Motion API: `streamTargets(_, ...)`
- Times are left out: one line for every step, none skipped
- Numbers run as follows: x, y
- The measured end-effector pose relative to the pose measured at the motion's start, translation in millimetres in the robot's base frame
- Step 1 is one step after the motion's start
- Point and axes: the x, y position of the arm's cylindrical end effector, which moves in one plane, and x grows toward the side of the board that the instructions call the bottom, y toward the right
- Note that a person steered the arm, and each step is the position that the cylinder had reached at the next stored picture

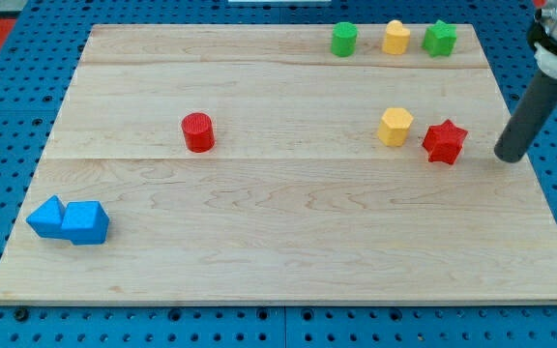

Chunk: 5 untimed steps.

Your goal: Push the red star into the yellow hexagon

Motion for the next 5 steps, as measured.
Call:
streamTargets(-0.7,-48.8)
streamTargets(-5.8,-87.8)
streamTargets(-11.6,-126.2)
streamTargets(-13.9,-138.3)
streamTargets(-15.7,-138.3)
